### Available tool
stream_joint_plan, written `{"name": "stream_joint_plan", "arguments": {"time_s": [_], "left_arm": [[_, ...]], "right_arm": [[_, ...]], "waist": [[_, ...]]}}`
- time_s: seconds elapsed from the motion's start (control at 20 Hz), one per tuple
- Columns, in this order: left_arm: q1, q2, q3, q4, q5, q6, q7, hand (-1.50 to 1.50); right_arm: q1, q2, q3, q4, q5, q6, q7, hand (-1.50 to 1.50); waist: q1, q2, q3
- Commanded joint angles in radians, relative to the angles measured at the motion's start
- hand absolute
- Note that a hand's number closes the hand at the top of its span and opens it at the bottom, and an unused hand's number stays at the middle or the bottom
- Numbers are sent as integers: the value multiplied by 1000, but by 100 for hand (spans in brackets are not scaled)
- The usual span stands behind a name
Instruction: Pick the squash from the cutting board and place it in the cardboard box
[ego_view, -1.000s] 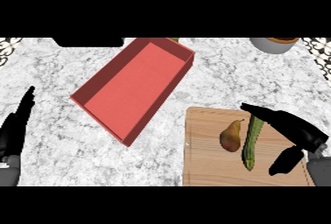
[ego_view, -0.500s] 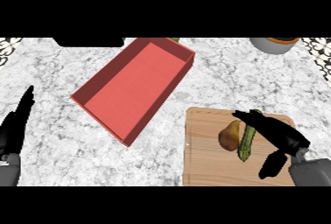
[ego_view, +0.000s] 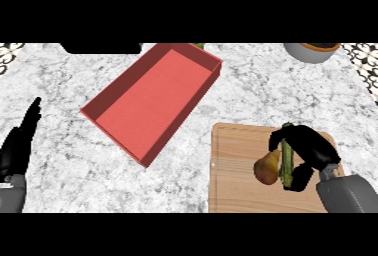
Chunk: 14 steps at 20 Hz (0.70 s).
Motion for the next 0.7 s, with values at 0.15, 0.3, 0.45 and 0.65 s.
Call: {"name": "stream_joint_plan", "arguments": {"time_s": [0.15, 0.3, 0.45, 0.65], "left_arm": [[7, -5, 20, 27, 5, -22, -47, 0], [-36, 22, 43, 69, 11, -41, -54, 0], [-10, -20, 8, 0, -13, -16, -3, 0], [84, -16, 12, -89, 0, -37, 11, 0]], "right_arm": [[-254, 36, -43, 184, 61, -18, 11, 150], [-351, 97, -26, 350, 129, -133, -8, 150], [-420, 77, -76, 325, 136, -155, 35, 150], [-390, 11, -94, 165, 148, -153, 61, 150]], "waist": [[13, 10, 10], [16, 14, 11], [12, 10, 11], [5, 2, 11]]}}
